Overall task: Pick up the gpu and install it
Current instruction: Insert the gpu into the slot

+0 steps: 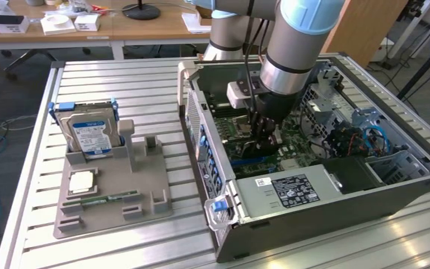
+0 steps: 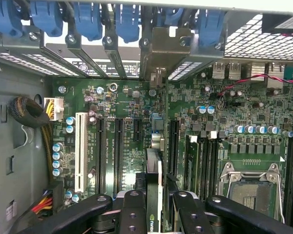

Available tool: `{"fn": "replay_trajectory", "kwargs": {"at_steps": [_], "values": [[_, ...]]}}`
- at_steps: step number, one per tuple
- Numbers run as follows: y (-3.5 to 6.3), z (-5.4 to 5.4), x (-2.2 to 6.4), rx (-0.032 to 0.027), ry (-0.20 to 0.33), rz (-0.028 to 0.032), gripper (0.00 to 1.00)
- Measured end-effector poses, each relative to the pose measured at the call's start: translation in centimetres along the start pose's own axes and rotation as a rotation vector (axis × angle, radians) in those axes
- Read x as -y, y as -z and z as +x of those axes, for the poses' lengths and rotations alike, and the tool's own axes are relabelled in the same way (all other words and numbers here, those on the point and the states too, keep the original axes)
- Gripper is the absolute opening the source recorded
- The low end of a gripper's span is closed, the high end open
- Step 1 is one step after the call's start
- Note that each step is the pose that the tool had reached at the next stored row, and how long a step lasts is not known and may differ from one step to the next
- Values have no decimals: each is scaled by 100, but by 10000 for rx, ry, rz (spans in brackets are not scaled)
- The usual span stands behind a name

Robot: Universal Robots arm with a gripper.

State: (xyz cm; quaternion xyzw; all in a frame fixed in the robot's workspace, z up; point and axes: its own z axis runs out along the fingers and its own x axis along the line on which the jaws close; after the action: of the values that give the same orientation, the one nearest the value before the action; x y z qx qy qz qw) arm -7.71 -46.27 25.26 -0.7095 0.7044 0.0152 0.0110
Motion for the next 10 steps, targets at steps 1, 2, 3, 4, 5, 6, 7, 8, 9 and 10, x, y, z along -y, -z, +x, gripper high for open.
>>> {"fn": "replay_trajectory", "kwargs": {"at_steps": [1, 2, 3, 4, 5, 6, 7, 8, 9, 10], "values": [[-1, 0, 0, -1, 0, 1, 26], [-1, 0, 0, -1, 0, 0, 26], [-1, 0, 0, -1, 0, 0, 26], [-1, 0, 0, 0, 0, 1, 26], [1, 0, 0, 3, 0, 2, 26], [3, -1, 0, 3, 0, 2, 26], [5, -1, 0, 2, 0, 2, 26], [8, 0, 0, -1, 0, 0, 26], [8, 0, 0, 1, 0, 1, 26], [8, 0, 0, 1, 0, 1, 26]]}}
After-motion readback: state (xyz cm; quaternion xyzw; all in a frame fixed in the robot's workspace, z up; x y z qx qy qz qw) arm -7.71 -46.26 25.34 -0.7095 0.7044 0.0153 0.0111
